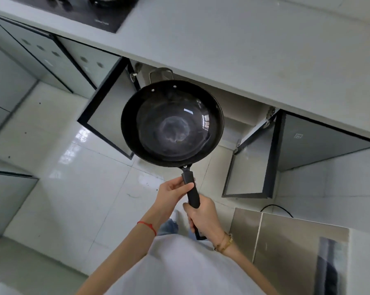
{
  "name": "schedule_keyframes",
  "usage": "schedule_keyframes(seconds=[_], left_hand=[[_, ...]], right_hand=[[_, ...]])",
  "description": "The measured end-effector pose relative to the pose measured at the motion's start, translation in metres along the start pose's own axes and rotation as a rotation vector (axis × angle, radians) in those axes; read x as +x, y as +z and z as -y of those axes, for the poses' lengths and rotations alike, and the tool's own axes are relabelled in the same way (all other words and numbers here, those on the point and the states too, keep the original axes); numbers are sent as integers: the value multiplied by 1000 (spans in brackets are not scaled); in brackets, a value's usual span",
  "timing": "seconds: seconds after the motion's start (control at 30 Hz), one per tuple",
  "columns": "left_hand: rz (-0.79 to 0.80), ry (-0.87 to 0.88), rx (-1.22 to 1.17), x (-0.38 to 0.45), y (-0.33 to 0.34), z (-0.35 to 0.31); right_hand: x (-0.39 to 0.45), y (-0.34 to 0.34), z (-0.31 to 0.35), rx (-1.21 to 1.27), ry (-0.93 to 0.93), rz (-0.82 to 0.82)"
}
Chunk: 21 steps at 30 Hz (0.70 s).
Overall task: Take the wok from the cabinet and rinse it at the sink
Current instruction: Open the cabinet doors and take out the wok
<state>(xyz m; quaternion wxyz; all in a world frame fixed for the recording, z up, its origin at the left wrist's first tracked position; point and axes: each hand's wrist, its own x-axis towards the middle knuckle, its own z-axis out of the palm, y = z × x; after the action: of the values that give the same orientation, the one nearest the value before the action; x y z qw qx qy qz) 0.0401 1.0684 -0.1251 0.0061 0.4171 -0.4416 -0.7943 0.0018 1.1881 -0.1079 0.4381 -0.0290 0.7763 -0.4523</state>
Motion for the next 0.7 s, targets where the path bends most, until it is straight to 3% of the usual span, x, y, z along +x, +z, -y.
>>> schedule_keyframes(seconds=[0.37,0.7], left_hand=[[-177,232,-180,7,27,-39],[-463,369,-303,-3,-31,-67]], right_hand=[[36,-38,59,-164,-210,196],[62,19,112,-321,-325,455]])
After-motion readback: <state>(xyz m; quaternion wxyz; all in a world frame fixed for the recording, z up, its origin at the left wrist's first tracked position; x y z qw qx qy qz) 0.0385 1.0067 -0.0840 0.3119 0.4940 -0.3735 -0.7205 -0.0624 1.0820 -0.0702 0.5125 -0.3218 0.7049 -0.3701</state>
